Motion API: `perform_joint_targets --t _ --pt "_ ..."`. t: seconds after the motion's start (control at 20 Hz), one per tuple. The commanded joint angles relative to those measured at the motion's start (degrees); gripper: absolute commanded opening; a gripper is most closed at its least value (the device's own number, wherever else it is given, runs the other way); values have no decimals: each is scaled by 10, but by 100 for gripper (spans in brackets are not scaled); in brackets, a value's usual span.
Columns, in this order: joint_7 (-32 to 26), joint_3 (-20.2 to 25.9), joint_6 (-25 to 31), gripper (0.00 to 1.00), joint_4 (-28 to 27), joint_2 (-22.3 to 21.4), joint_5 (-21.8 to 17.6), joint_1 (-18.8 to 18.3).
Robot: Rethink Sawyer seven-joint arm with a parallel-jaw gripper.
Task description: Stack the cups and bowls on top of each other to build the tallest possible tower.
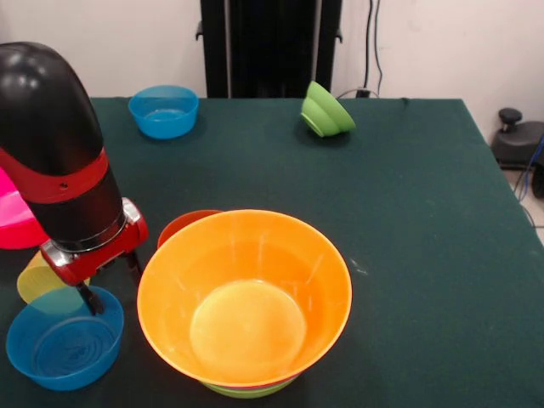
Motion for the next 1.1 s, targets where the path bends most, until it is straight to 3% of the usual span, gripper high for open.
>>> perform_joint_targets --t 0.05,0.1,0.2,0.25,0.4,0.45,0.9,1.1 --pt "72 -37 -60 100 -1 -16 -32 27" --pt "51 -25 -52 0 2 -12 -16 17" --pt "-63 23 -63 0 26 -8 -7 -18" --pt "-11 10 -69 0 27 -11 2 -12" --pt "-37 14 -66 0 27 -11 -3 -13" --pt "-24 18 -82 100 35 -11 5 -19" --pt "-37 14 -45 100 16 -15 3 -6" --pt "-21 14 -70 100 25 -14 2 -4"
